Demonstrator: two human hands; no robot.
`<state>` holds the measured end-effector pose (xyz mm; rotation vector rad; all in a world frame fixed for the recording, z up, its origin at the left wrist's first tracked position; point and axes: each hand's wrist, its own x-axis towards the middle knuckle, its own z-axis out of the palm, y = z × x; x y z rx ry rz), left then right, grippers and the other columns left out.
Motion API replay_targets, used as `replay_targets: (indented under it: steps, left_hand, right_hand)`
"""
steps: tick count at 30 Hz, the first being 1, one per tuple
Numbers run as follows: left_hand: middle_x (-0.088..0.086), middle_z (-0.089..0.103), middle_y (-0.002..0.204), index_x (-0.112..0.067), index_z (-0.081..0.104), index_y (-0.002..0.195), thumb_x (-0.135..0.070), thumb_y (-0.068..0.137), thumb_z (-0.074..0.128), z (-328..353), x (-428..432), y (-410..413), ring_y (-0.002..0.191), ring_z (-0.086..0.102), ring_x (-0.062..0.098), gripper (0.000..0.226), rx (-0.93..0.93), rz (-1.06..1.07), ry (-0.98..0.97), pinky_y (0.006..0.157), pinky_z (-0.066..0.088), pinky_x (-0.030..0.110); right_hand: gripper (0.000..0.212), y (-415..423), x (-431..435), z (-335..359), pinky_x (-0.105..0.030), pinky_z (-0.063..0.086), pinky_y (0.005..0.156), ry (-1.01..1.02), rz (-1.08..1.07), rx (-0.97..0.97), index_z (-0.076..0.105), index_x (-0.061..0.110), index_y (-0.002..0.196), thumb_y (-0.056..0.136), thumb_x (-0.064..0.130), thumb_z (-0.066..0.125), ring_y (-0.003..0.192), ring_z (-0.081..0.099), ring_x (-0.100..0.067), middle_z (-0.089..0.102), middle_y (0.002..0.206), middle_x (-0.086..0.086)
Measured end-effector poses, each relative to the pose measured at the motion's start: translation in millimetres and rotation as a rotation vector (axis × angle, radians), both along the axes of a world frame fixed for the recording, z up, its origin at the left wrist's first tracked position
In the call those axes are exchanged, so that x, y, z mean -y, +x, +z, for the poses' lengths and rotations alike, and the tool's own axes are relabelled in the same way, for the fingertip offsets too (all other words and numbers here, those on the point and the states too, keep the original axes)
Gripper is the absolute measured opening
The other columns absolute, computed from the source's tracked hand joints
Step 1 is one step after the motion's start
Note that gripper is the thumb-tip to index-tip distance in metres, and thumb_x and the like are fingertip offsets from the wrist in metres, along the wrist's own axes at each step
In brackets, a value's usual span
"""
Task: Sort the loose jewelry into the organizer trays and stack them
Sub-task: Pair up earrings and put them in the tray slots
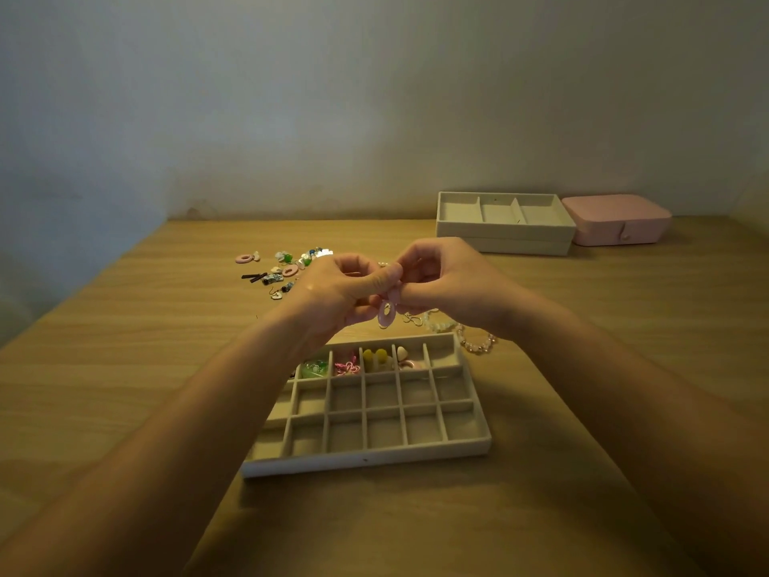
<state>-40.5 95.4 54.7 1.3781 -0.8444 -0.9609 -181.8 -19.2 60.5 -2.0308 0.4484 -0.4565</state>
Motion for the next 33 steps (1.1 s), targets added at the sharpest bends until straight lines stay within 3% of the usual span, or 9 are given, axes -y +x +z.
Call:
replay_targets:
  steps: [4, 7, 11, 14, 17, 19, 24, 28, 33]
  left_hand:
    - [0.010, 0.074, 0.094, -0.008, 0.068, 0.103, -0.033, 0.076, 0.076, -6, -7, 3, 0.080, 0.071, 0.021, 0.038, 0.069, -0.020, 0.039, 0.066, 0.060, 0.027]
    - [0.008, 0.075, 0.097, -0.009, 0.067, 0.102, -0.021, 0.071, 0.080, -11, -12, 1, 0.088, 0.073, 0.026, 0.036, 0.140, -0.078, 0.054, 0.080, 0.060, 0.037]
    - [0.010, 0.077, 0.097, -0.009, 0.071, 0.101, -0.017, 0.071, 0.081, -15, -13, -3, 0.087, 0.075, 0.024, 0.032, 0.148, -0.028, 0.048, 0.074, 0.059, 0.031]
    - [0.011, 0.077, 0.094, -0.010, 0.075, 0.099, -0.007, 0.079, 0.077, -18, -15, -5, 0.084, 0.075, 0.020, 0.020, 0.165, -0.038, 0.074, 0.069, 0.058, 0.024]
    - [0.014, 0.077, 0.093, -0.005, 0.076, 0.101, 0.000, 0.082, 0.073, -23, -13, -8, 0.083, 0.074, 0.020, 0.020, 0.187, -0.059, 0.106, 0.073, 0.062, 0.026]
    - [0.013, 0.077, 0.091, -0.003, 0.076, 0.103, -0.001, 0.081, 0.075, -25, -12, -10, 0.080, 0.074, 0.021, 0.022, 0.259, -0.077, 0.149, 0.074, 0.063, 0.029]
    - [0.001, 0.078, 0.079, -0.014, 0.079, 0.094, -0.016, 0.077, 0.084, -31, -12, -13, 0.064, 0.069, 0.007, 0.018, 0.484, -0.075, 0.225, 0.052, 0.050, 0.018]
    - [-0.009, 0.074, 0.069, -0.020, 0.081, 0.090, -0.021, 0.078, 0.084, -33, -9, -17, 0.056, 0.062, -0.005, 0.012, 0.714, -0.090, 0.232, 0.051, 0.043, 0.010]
    - [-0.007, 0.074, 0.073, -0.022, 0.081, 0.087, -0.028, 0.077, 0.086, -33, -6, -21, 0.064, 0.064, 0.002, 0.012, 0.857, -0.064, 0.278, 0.058, 0.049, 0.019]
  right_hand:
    - [0.023, -2, 2, -1, -0.028, 0.061, 0.067, 0.095, -0.064, 0.032, 0.064, 0.005, 0.105, 0.088, 0.012, 0.077, 0.076, 0.073, -0.019, 0.073, 0.091, -0.011]
    - [0.022, -4, 6, -2, -0.029, 0.061, 0.068, 0.164, -0.100, 0.031, 0.064, 0.003, 0.105, 0.087, 0.008, 0.076, 0.079, 0.074, -0.024, 0.072, 0.094, -0.016]
    - [0.016, -6, 8, -5, -0.033, 0.063, 0.072, 0.203, -0.107, -0.008, 0.066, 0.003, 0.100, 0.087, 0.007, 0.076, 0.076, 0.074, -0.023, 0.072, 0.088, -0.013]
    - [0.013, -10, 9, -9, -0.029, 0.062, 0.070, 0.215, -0.096, -0.078, 0.068, 0.005, 0.097, 0.087, 0.007, 0.075, 0.072, 0.072, -0.017, 0.072, 0.085, -0.010]
    - [0.017, -11, 10, -13, -0.027, 0.061, 0.068, 0.204, -0.072, -0.188, 0.069, 0.002, 0.100, 0.085, 0.004, 0.076, 0.072, 0.070, -0.015, 0.070, 0.087, -0.011]
    - [0.019, -11, 12, -15, -0.027, 0.060, 0.066, 0.150, -0.063, -0.268, 0.070, 0.002, 0.100, 0.082, 0.003, 0.078, 0.073, 0.069, -0.016, 0.071, 0.088, -0.012]
    - [0.015, -11, 13, -15, -0.026, 0.059, 0.066, 0.006, -0.050, -0.412, 0.076, 0.009, 0.092, 0.079, 0.011, 0.084, 0.077, 0.070, -0.016, 0.075, 0.087, -0.007]
    - [0.010, -8, 12, -18, -0.023, 0.057, 0.061, -0.082, -0.056, -0.464, 0.078, 0.017, 0.086, 0.080, 0.017, 0.085, 0.080, 0.073, -0.017, 0.076, 0.084, -0.002]
    - [0.010, -6, 9, -21, -0.021, 0.053, 0.055, -0.141, -0.088, -0.456, 0.078, 0.019, 0.082, 0.078, 0.018, 0.086, 0.076, 0.071, -0.013, 0.076, 0.081, 0.001]
